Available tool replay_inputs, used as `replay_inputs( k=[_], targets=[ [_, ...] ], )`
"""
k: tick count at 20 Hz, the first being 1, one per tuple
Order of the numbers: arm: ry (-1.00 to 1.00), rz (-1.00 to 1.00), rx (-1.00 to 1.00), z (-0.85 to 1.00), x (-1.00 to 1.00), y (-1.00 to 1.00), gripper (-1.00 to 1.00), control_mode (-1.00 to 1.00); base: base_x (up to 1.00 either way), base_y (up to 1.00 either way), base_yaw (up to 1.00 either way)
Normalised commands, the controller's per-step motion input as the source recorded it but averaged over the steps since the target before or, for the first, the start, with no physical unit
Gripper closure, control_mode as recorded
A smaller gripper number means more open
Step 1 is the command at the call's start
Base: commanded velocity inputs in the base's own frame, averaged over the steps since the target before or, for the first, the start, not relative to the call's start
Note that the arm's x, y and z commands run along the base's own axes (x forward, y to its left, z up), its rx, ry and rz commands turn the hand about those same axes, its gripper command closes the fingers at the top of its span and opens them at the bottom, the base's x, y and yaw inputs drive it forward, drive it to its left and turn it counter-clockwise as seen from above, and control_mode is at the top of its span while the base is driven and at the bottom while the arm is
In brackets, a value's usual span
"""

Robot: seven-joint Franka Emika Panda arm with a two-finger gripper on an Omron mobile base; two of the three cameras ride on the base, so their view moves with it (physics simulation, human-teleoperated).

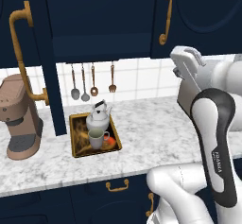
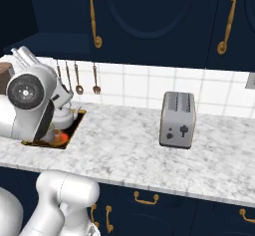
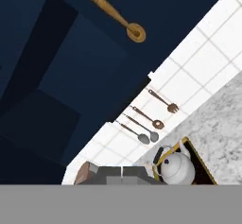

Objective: Pick the kettle from the counter and place it on the tray. Then pick the mug from the cabinet and place it on the tray. Then close the cabinet doors.

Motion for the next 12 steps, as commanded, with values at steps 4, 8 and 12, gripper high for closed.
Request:
replay_inputs(
  k=[4,8,12],
  targets=[
    [0.08,-0.04,-0.07,-0.19,-0.13,0.73,1.00,-1.00,0.00,0.00,0.00],
    [0.17,-0.05,-0.15,-0.21,-0.21,0.70,1.00,-1.00,0.00,0.00,0.00],
    [0.14,0.00,-0.31,-0.51,-0.03,0.16,1.00,-1.00,0.00,0.00,0.00]
  ],
)
